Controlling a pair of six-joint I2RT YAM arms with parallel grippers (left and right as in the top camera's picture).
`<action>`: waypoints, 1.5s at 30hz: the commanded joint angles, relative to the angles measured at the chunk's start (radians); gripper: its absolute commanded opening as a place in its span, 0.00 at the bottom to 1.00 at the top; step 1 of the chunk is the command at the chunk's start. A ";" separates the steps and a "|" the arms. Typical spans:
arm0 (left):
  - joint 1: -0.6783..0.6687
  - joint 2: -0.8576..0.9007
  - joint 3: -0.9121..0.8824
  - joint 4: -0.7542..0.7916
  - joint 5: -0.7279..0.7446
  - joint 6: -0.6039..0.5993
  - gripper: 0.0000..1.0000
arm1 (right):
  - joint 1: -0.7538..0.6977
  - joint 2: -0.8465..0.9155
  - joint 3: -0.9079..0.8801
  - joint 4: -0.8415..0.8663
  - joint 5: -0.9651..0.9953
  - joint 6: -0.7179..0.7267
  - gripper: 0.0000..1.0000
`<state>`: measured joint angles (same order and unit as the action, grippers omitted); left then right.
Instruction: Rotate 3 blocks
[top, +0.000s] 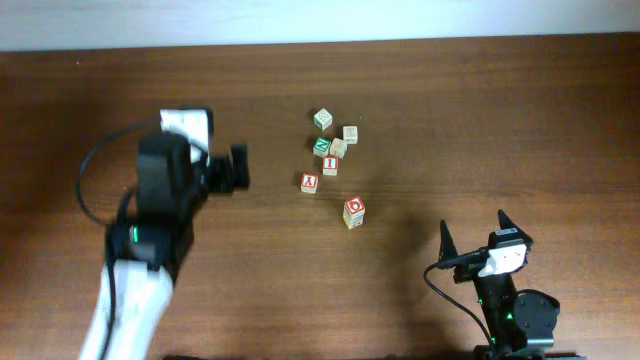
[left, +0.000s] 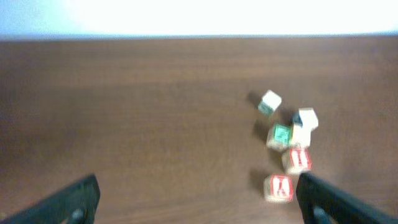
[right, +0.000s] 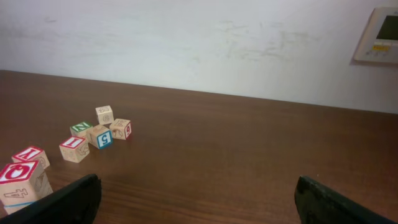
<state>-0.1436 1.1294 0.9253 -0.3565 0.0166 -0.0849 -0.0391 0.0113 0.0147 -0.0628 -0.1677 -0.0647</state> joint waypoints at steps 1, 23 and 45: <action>0.003 -0.295 -0.332 0.202 0.036 0.293 0.99 | -0.006 -0.008 -0.009 0.000 -0.002 -0.006 0.98; 0.085 -1.123 -0.916 0.275 -0.058 0.393 0.99 | -0.006 -0.008 -0.009 0.000 -0.002 -0.006 0.98; 0.085 -1.123 -0.916 0.275 -0.058 0.393 0.99 | -0.006 -0.008 -0.009 0.000 -0.002 -0.006 0.98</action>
<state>-0.0593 0.0143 0.0147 -0.0811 -0.0341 0.2962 -0.0399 0.0101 0.0143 -0.0624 -0.1673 -0.0643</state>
